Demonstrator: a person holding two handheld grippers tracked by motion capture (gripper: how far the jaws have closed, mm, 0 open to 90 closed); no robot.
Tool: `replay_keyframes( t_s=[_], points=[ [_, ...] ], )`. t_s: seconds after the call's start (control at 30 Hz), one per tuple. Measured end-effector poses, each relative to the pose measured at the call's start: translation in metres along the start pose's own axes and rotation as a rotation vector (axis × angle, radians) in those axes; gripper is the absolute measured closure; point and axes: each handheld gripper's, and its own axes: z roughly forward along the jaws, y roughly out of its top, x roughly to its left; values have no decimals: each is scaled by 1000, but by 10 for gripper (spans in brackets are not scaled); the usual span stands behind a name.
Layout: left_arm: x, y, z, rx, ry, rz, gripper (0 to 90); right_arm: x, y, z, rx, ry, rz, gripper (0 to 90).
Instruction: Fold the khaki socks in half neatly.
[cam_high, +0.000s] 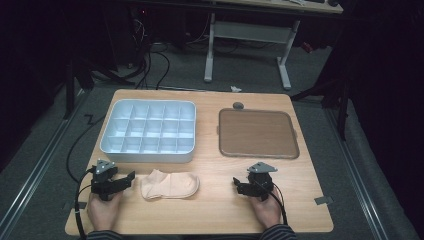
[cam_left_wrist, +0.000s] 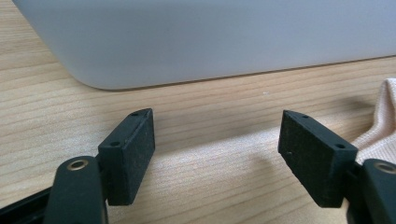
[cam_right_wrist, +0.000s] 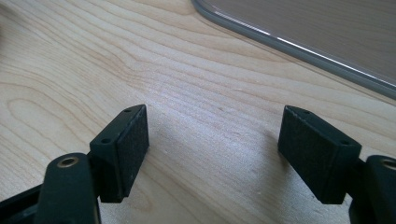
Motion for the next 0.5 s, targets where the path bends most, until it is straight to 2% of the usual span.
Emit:
replay_keyframes(
  t_s=[0.2, 0.3, 0.5],
  points=[
    [0, 0, 0, -3, 14, -1, 307, 0, 0, 0, 0, 0, -1, 244],
    [-2, 0, 1, 3, 23, 15, 305, 0, 0, 0, 0, 0, 0, 246],
    [-2, 0, 1, 4, 15, 17, 291, 0, 0, 0, 0, 4, 2, 254]
  ],
)
